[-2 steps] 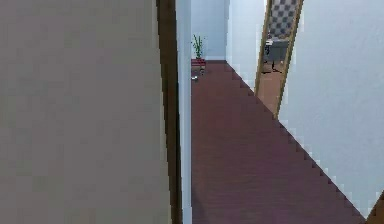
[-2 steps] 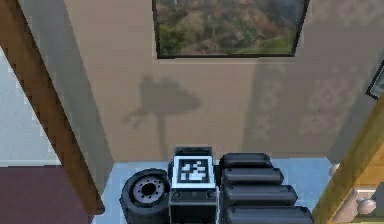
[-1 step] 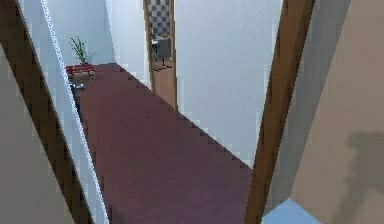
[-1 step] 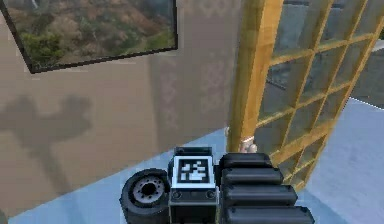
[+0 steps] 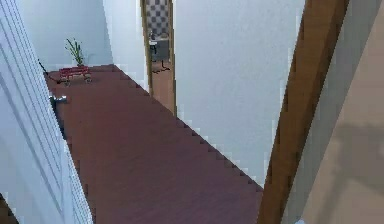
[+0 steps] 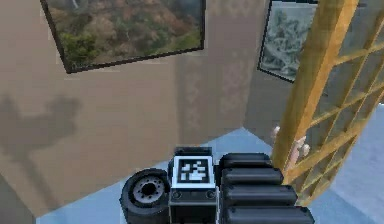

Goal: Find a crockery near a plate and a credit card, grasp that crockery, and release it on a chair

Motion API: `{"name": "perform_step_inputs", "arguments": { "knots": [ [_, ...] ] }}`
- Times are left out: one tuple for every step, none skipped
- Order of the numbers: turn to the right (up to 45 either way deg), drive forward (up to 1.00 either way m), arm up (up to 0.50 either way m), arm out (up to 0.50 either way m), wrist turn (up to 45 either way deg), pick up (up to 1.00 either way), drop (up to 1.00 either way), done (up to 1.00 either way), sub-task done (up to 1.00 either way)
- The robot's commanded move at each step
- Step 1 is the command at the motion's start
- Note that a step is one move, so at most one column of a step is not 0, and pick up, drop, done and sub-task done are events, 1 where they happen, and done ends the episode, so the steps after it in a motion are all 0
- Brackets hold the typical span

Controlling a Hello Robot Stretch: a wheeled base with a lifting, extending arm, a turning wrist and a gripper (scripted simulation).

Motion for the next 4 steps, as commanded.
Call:
{"name": "perform_step_inputs", "arguments": {
  "knots": [
    [12.0, 0.00, 0.00, 0.00, 0.0, 0.00, 0.00, 0.00, 0.00],
    [0.0, 0.20, 0.00, 0.00, 0.0, 0.00, 0.00, 0.00, 0.00],
    [-24.0, 0.00, 0.00, 0.00, 0.0, 0.00, 0.00, 0.00, 0.00],
    [0.0, 1.00, 0.00, 0.00, 0.0, 0.00, 0.00, 0.00, 0.00]
  ]
}}
